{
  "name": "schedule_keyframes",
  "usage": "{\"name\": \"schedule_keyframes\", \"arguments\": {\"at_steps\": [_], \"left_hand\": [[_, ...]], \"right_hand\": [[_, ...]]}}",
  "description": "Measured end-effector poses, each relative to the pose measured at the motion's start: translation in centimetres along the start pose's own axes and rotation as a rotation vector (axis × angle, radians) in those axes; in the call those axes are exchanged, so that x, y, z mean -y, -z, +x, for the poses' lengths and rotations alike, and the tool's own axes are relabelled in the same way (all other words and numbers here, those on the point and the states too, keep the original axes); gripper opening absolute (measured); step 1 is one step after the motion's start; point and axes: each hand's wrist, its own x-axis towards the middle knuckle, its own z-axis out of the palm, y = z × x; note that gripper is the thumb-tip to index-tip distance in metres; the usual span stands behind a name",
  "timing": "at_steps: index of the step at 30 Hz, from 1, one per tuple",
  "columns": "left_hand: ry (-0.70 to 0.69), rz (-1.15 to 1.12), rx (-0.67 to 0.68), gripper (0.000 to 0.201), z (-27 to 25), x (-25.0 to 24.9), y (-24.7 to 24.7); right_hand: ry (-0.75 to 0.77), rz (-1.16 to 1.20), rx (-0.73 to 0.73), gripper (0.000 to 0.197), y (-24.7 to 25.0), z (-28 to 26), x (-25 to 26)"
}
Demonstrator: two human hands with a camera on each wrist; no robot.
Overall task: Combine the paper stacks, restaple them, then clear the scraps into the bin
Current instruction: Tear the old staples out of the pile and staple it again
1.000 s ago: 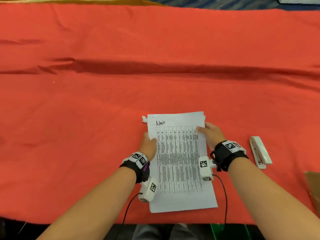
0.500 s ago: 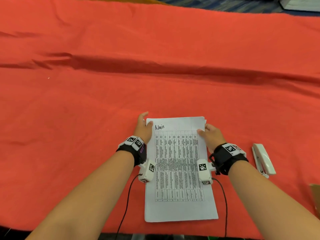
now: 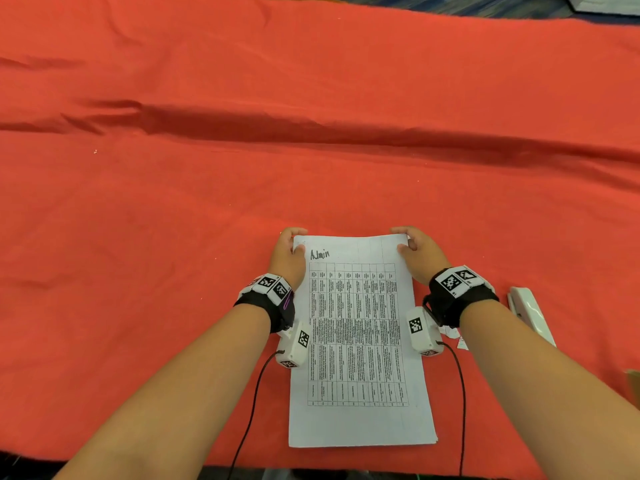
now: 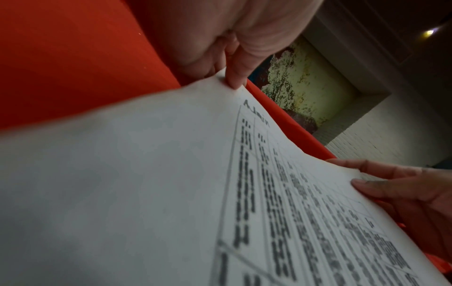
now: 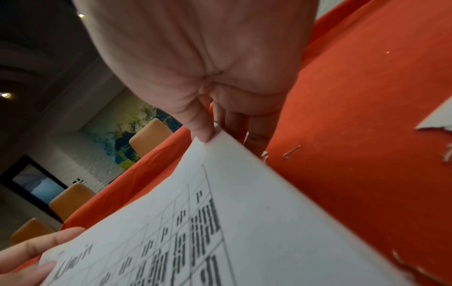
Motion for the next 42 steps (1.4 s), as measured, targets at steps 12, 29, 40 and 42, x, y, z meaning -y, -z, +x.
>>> {"name": "schedule_keyframes", "arguments": {"at_steps": [12,29,40,42], "left_hand": [[0.008,0.109,-0.077,0.028,-0.1,-0.1,-1.5],[0.174,-0.025,-0.069,0.011,-1.0,1.7,-0.4],[0.216,-0.039,-0.097,0.014,-1.5,1.6,0.0],[0.228,-0.044,-0.090,0.014,-1.5,1.4,0.1]], "right_hand": [[-0.059,0.096,-0.053,0.032,-0.5,0.5,-0.6],[-0.005,0.099,-0.060,0.037,0.5,0.3,-1.1],[-0.482,-0.473,-0.328,0.075,12.4,-4.6,-9.8],[-0.619,-0.519,-0.178,0.068,12.5,-5.5,-10.6]]}}
